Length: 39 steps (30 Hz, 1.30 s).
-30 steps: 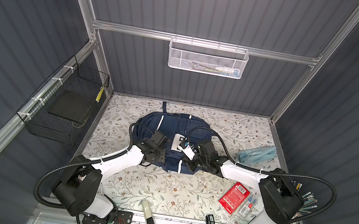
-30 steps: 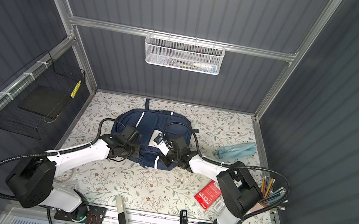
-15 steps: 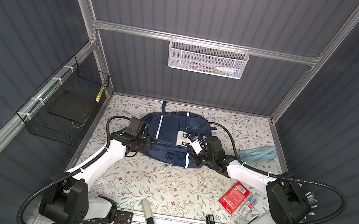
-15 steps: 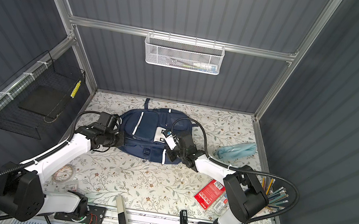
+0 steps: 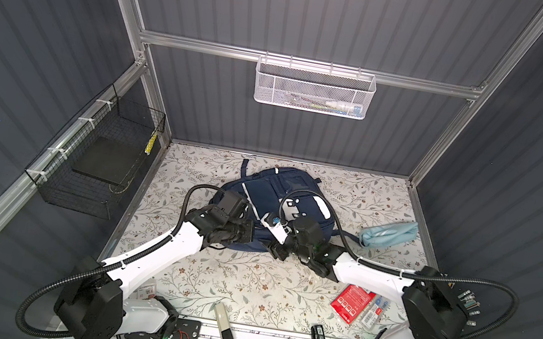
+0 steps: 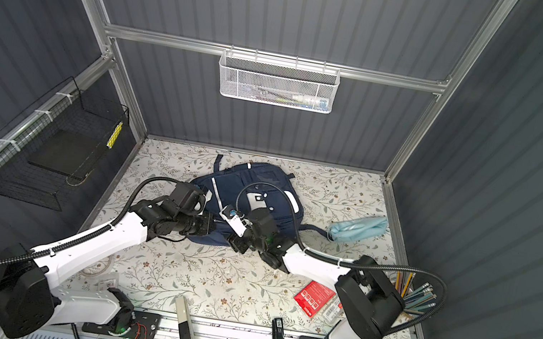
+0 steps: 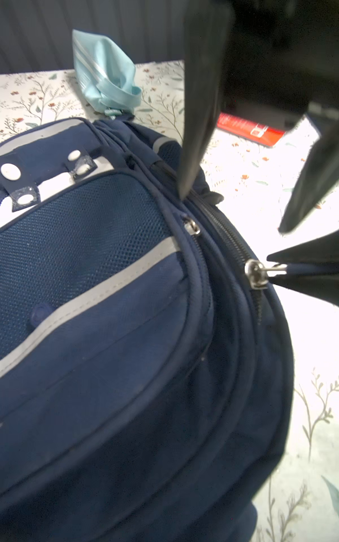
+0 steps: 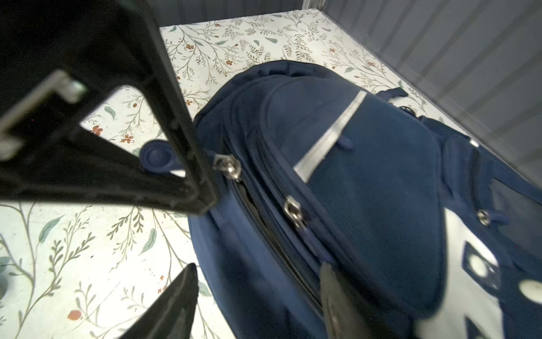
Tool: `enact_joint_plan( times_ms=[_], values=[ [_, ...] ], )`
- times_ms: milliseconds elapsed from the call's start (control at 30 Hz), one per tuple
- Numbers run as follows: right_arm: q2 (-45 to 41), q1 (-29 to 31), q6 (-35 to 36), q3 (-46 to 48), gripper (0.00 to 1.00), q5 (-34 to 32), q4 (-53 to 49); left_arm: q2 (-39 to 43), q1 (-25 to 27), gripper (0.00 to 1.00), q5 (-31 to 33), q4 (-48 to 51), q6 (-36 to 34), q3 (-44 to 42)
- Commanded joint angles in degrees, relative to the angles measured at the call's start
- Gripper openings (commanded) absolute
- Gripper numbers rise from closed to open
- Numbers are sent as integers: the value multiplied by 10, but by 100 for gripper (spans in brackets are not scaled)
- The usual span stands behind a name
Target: Pack the student bag
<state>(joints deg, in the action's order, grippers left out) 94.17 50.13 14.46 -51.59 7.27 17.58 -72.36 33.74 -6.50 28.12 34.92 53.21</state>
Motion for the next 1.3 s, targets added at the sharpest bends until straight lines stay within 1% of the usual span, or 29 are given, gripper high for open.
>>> enact_joint_plan(
  times_ms=[0, 33, 67, 100, 133, 167, 200, 233, 267, 300, 367, 400, 467, 500, 533, 567, 633, 667, 700, 767, 800, 867, 933, 967, 1000, 1033, 1100, 1133, 1267],
  values=[
    [43, 2, 18, -33, 64, -39, 27, 30, 1, 0, -20, -12, 21, 24],
    [52, 2, 18, -40, 60, -61, 26, 35, 1, 0, -19, -6, 21, 20],
    [56, 4, 14, -46, 56, -100, 23, 41, 0, 0, -29, -9, 28, 11],
    [57, 4, 6, -53, 50, -141, 10, 47, -7, 0, -42, -17, 34, 3],
    [52, 3, 2, -51, 40, -155, 0, 50, -16, 0, -41, -13, 33, 2],
    [45, 2, 0, -38, 30, -156, 7, 51, -19, 0, -27, -3, 28, 2],
    [34, 1, -3, -16, 14, -151, 31, 47, -25, 0, -7, 12, 17, 4],
    [22, 1, 2, 9, 3, -131, 56, 42, -38, 0, -4, 18, 9, 2],
    [13, 1, 14, 29, 0, -113, 74, 35, -54, 0, -13, 13, 1, -4],
    [3, 2, 27, 46, 0, -105, 87, 29, -78, 0, -25, 0, -5, -13],
    [-11, 1, 44, 64, 0, -128, 92, 12, -137, 0, -39, -20, -28, -26],
    [-20, 1, 54, 71, 0, -144, 92, -2, -176, 0, -36, -24, -43, -31],
    [-42, -6, 72, 93, 0, -138, 110, -34, -265, 0, -98, -52, -56, -42],
    [-57, -10, 79, 109, 0, -121, 125, -49, -303, 0, -118, -69, -56, -43],
    [-71, -15, 88, 127, 0, -100, 143, -61, -325, 0, -120, -79, -57, -38],
    [-81, -20, 99, 143, 0, -92, 156, -69, -338, 0, -112, -82, -63, -29],
    [-90, -32, 127, 161, 0, -124, 177, -78, -356, 0, -94, -78, -70, -9],
    [-89, -49, 135, 162, 0, -138, 174, -76, -358, 0, -91, -73, -75, 3],
    [-89, -69, 138, 154, 0, -128, 156, -70, -357, 0, -91, -71, -77, 9],
    [-80, -102, 128, 123, 0, -98, 93, -50, -353, 0, -129, -74, -66, 7],
    [-71, -116, 120, 103, 0, -94, 62, -35, -343, 0, -141, -65, -64, 5],
    [-54, -134, 111, 88, 1, -94, 47, -1, -311, 0, -128, -34, -64, 3],
    [-41, -141, 114, 80, 17, -87, 50, 32, -268, 0, -107, -16, -47, -10],
    [-38, -142, 119, 75, 28, -75, 49, 47, -243, 0, -110, -18, -29, -20],
    [-42, -140, 119, 70, 35, -56, 38, 58, -213, 0, -114, -28, -6, -30],
    [-51, -138, 114, 68, 39, -32, 28, 64, -183, 0, -110, -37, 8, -37],
    [-81, -127, 96, 72, 47, 13, 15, 68, -111, 0, -74, -39, 33, -35],
    [-97, -120, 89, 74, 49, 27, 6, 65, -84, 0, -64, -44, 41, -32],
    [-142, -55, 87, 75, 56, 26, -27, 27, 6, 0, -43, -77, 71, -9]
  ],
)
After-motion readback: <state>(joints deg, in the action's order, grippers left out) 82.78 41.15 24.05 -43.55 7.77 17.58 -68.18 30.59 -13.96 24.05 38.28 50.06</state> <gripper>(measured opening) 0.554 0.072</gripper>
